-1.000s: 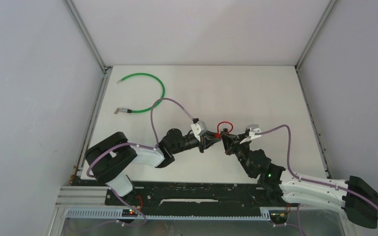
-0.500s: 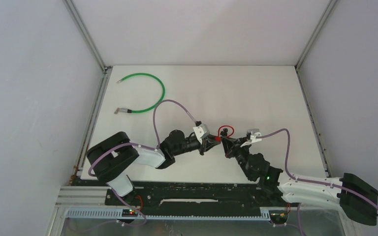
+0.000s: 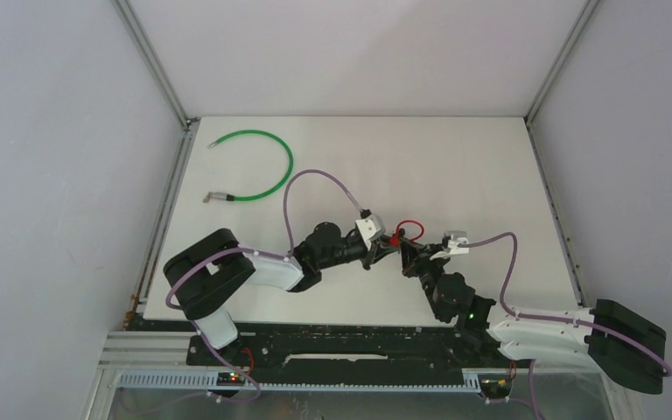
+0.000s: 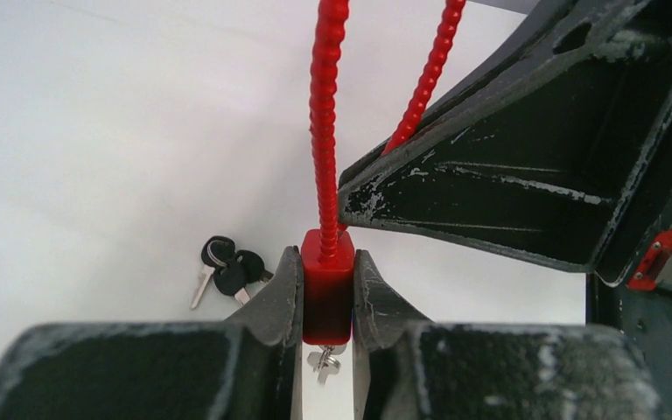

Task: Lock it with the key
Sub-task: Lock the lock.

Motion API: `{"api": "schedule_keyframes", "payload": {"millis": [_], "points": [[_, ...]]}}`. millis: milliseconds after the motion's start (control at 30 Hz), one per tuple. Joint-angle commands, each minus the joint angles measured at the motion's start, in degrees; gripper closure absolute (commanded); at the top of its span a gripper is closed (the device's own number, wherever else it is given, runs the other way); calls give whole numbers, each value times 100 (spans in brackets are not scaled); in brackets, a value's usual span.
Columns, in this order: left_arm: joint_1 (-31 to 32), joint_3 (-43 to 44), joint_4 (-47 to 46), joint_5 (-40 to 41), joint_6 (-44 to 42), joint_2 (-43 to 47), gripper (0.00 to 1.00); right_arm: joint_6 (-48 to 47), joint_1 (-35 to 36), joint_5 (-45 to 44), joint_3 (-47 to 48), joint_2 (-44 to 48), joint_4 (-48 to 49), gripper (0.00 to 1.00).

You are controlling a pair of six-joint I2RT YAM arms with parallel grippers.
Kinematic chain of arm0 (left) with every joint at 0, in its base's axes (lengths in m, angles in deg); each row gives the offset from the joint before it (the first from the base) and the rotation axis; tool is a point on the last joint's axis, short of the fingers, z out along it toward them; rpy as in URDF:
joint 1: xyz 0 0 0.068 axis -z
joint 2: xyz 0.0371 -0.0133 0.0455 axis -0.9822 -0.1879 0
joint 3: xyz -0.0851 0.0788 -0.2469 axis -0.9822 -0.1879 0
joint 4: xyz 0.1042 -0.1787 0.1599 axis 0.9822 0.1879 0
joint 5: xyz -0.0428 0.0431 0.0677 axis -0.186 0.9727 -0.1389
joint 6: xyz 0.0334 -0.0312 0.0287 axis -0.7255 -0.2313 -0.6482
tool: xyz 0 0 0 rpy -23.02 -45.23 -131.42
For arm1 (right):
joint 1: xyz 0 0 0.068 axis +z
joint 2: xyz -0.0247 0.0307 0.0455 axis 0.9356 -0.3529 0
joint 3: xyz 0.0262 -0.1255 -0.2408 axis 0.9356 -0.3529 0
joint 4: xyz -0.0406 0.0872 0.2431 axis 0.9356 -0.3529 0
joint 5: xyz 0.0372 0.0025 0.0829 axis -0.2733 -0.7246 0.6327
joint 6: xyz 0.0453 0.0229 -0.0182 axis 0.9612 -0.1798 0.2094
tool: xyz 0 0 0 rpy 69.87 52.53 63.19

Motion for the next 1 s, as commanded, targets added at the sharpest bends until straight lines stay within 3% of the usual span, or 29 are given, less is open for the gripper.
{"api": "schedule_keyframes", "payload": {"millis": [0,100,233,400,633,967], "points": [[80,1987,-3361,0,39,322,100,399,409,2057,-241,-500,-1247,100],[80,2101,-3360,-68,151,297,100,386,413,2036,-197,-502,-1322,100],[89,1541,-3361,79,103,501,100,270,418,1958,-158,-166,-1617,100],[161,524,-3369,415,116,812,100,-138,400,1682,248,1185,-2798,100],[541,-146,-3361,521,-102,901,100,-1601,319,1373,1788,2959,-4306,100],[590,-111,-3211,268,-54,800,100,-3080,317,1384,3584,2683,-5080,100]]}}
